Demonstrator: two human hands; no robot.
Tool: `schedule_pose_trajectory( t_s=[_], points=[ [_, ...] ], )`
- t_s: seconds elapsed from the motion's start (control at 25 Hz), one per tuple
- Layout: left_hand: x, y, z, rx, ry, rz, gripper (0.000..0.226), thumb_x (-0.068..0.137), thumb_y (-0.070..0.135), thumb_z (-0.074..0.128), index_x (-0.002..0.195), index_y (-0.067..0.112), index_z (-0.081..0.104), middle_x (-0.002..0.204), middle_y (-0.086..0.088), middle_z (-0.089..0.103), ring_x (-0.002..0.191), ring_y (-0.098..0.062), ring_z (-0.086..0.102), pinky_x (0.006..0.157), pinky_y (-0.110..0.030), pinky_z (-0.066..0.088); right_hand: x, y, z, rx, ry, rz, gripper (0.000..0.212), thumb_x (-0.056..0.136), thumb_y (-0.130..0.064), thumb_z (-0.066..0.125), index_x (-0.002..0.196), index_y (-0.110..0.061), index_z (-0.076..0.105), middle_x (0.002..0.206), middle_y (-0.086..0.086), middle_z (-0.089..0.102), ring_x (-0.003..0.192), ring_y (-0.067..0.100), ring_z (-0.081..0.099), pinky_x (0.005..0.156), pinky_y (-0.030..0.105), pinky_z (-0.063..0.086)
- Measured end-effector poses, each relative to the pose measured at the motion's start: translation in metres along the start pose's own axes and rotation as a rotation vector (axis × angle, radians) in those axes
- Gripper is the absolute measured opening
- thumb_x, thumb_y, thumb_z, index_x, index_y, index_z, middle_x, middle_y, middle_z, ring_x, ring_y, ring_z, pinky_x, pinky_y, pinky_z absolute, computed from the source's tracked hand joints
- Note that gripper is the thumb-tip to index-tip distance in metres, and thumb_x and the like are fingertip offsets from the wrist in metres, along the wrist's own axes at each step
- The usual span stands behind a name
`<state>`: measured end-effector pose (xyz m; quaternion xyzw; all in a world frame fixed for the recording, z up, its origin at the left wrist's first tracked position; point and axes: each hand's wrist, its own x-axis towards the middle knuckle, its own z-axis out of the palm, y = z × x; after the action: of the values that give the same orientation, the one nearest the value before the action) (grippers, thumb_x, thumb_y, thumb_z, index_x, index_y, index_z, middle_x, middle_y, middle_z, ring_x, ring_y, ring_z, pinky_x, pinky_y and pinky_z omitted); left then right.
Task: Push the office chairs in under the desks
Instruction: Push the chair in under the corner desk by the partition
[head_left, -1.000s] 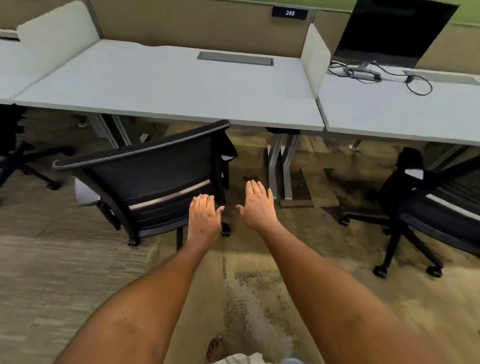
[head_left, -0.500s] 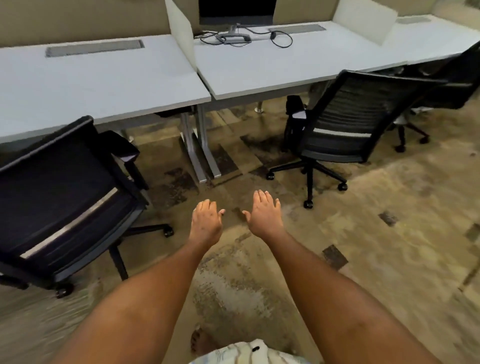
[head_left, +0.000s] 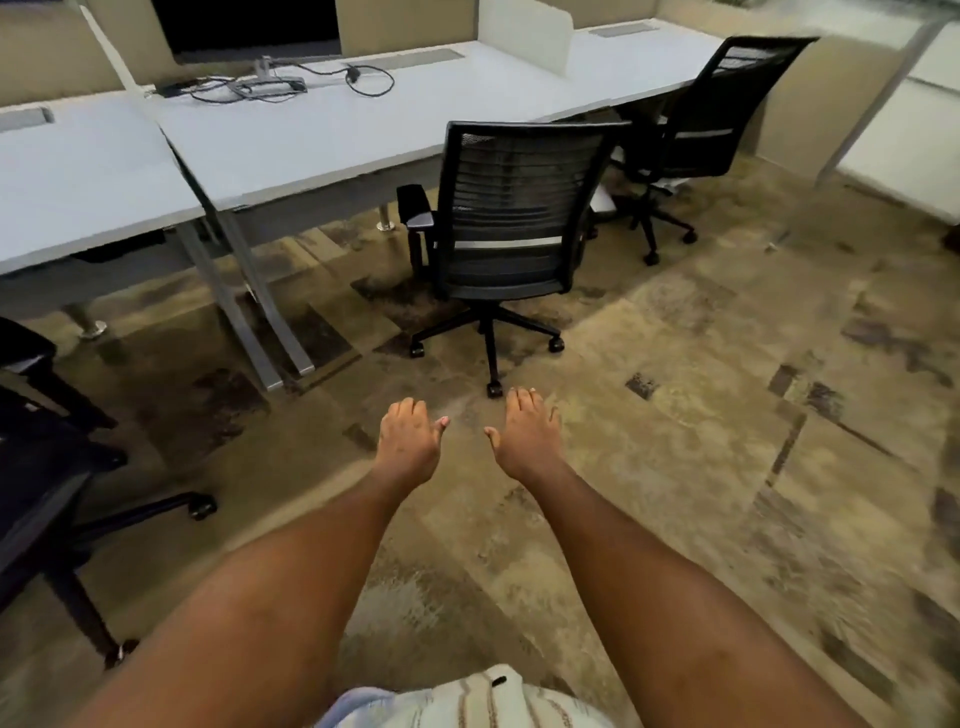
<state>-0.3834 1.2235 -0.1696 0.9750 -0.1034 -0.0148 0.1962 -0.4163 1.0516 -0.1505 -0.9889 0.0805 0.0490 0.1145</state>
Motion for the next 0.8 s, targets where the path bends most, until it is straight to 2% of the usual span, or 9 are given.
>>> schedule_pose_trajectory(
  t_s=[0.12, 0.28, 0.56, 0.8],
  points=[
    [0.012, 0.080, 0.028, 0.004, -0.067, 0.062, 0.046, 0.099, 0.041, 0.039, 0.120, 0.002, 0.052, 0.124, -0.016, 0.052, 0.117, -0.032, 0.046, 0.101, -0.040, 0.036, -0.004, 0.080, -0.017, 0.005, 0.015, 0.087, 0.072, 0.097, -0.046, 0.044, 0.151, -0.008, 0.016, 0.159, 0.010, 0.019, 0.146, 0.027, 0.010, 0.115, 0.053, 0.013],
    [0.037, 0.156, 0.060, 0.035, -0.115, 0.176, 0.050, 0.099, 0.042, 0.037, 0.126, 0.002, 0.050, 0.130, -0.017, 0.051, 0.121, -0.031, 0.043, 0.104, -0.039, 0.033, 0.000, 0.163, -0.032, 0.048, 0.047, 0.203, 0.069, 0.095, -0.046, 0.048, 0.148, -0.010, 0.023, 0.156, 0.010, 0.025, 0.145, 0.028, 0.015, 0.114, 0.055, 0.015],
    [0.110, 0.275, 0.134, 0.096, -0.227, 0.332, 0.050, 0.099, 0.045, 0.034, 0.122, 0.003, 0.050, 0.121, -0.015, 0.053, 0.113, -0.030, 0.046, 0.098, -0.038, 0.036, 0.041, 0.289, -0.048, 0.062, 0.047, 0.365, 0.071, 0.095, -0.044, 0.050, 0.149, -0.009, 0.019, 0.157, 0.010, 0.021, 0.145, 0.028, 0.012, 0.113, 0.056, 0.014],
    [0.213, 0.385, 0.189, 0.062, -0.336, 0.449, 0.051, 0.098, 0.046, 0.035, 0.124, 0.005, 0.050, 0.123, -0.016, 0.054, 0.115, -0.031, 0.046, 0.098, -0.039, 0.036, 0.107, 0.402, -0.076, 0.044, 0.019, 0.527, 0.072, 0.096, -0.045, 0.047, 0.150, -0.009, 0.017, 0.158, 0.010, 0.018, 0.145, 0.029, 0.012, 0.113, 0.058, 0.015]
  ],
)
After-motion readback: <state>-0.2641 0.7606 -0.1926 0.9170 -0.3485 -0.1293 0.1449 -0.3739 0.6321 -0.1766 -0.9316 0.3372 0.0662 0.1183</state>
